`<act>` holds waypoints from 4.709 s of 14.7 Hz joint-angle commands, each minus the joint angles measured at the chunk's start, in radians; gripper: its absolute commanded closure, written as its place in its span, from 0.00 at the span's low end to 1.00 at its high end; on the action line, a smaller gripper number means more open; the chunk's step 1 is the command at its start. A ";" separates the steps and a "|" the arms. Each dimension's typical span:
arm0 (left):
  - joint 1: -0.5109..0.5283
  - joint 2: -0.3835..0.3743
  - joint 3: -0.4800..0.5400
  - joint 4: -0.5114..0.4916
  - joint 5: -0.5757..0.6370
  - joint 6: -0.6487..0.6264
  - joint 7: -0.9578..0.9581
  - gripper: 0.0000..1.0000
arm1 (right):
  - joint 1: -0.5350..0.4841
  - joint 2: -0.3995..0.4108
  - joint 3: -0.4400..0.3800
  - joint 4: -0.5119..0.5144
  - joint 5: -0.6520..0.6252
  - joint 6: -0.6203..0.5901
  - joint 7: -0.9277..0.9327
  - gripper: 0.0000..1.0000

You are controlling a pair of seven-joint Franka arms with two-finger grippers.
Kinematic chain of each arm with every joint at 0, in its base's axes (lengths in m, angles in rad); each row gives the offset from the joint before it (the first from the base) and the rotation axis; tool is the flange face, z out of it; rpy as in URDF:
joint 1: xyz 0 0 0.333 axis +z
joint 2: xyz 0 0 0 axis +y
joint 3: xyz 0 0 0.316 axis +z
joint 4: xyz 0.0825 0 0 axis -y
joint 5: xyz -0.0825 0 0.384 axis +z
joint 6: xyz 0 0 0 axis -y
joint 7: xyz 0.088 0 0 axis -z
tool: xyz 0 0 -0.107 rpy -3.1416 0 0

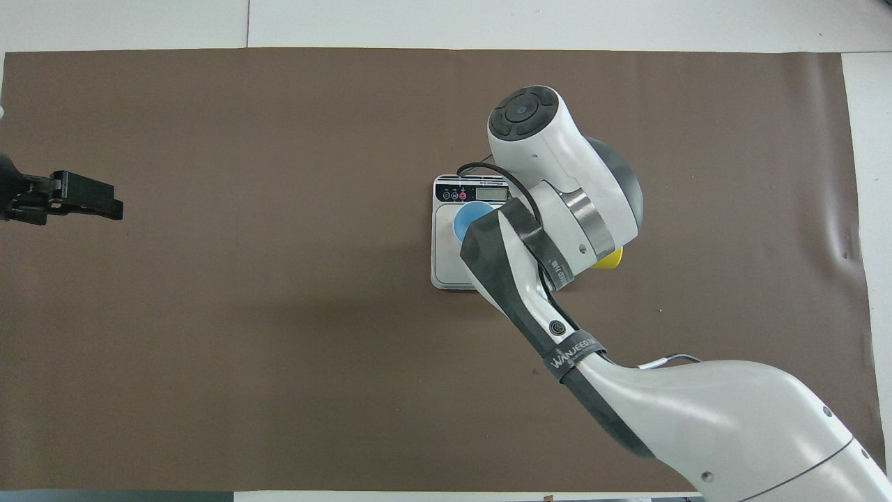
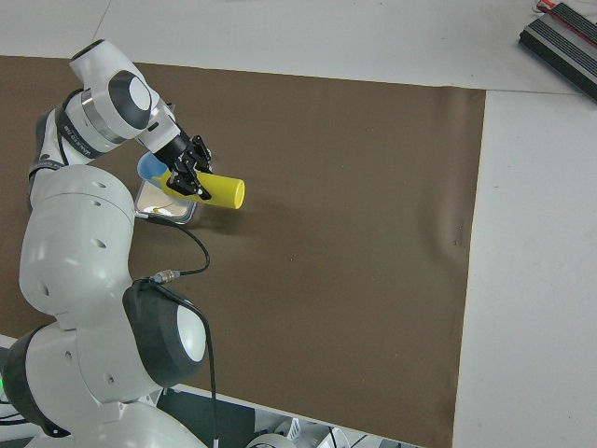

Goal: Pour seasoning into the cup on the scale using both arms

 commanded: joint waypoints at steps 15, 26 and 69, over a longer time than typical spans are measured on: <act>0.010 -0.022 -0.003 -0.017 -0.010 -0.008 0.006 0.00 | 0.005 0.135 0.005 0.276 -0.091 -0.217 0.020 1.00; 0.010 -0.022 -0.003 -0.017 -0.010 -0.008 0.006 0.00 | 0.004 0.196 0.061 0.387 -0.174 -0.305 0.021 1.00; 0.010 -0.022 -0.003 -0.018 -0.010 -0.009 0.006 0.00 | -0.904 -0.335 0.055 -0.467 1.219 0.208 -0.925 1.00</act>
